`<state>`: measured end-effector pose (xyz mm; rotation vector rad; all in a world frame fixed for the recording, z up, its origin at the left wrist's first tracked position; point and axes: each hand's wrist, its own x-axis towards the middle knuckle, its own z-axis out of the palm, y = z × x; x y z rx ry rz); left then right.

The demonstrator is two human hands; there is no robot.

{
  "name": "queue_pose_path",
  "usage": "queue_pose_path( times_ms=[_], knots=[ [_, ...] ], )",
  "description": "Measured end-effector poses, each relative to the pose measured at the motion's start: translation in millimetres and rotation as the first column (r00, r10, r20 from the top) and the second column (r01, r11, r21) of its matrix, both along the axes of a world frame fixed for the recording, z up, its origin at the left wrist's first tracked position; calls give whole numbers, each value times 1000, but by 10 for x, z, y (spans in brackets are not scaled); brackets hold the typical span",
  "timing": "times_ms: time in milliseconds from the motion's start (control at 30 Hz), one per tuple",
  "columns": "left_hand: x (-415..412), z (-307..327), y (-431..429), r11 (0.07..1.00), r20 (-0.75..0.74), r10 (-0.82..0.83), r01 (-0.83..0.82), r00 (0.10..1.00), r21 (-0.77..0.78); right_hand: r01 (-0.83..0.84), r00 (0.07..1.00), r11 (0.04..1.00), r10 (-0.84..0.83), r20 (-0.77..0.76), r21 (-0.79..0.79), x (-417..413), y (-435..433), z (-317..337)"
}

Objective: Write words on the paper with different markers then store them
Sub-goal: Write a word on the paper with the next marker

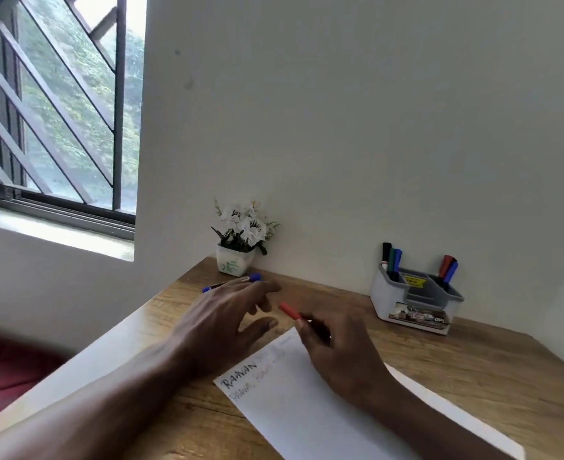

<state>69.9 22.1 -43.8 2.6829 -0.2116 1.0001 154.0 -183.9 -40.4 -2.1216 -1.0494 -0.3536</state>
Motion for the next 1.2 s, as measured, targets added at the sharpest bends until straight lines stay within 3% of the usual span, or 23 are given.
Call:
queue_pose_path(
  times_ms=[100, 267, 567, 733, 833, 900, 1000, 1200],
  knots=[
    [-42, 16, -56, 994, 22, -50, 48, 998, 96, -17, 994, 993, 30, 104, -120, 15, -25, -90],
    [-115, 56, -123, 992, 6, -87, 86, 996, 95, -15, 972, 985, 55, 227, -174, -19, -71, -78],
    [-97, 47, -84, 997, 42, -39, 36, 998, 66, 73, 977, 977, -30, 212, -199, -52, -99, -39],
    [-82, 6, 27, 982, 66, 113, -101, 991, -158, 119, 980, 956, -70, 186, -268, -55, -123, -27],
    [-59, 3, 53, 964, -13, 185, -184, 983, -193, 112, 984, 935, -57, 172, -336, -44, -114, -29],
    [-46, 25, 49, 964, -124, 223, -238, 967, -122, 114, 984, 930, -56, 171, -348, -27, -111, -41],
    [-1, 44, 51, 957, -267, 279, -290, 922, -1, 111, 982, 931, -49, 181, -349, -21, -106, -52],
    [49, 2, 112, 942, -415, 308, -336, 856, 7, 67, 984, 959, -17, 179, -275, -75, -111, -42]
  ],
)
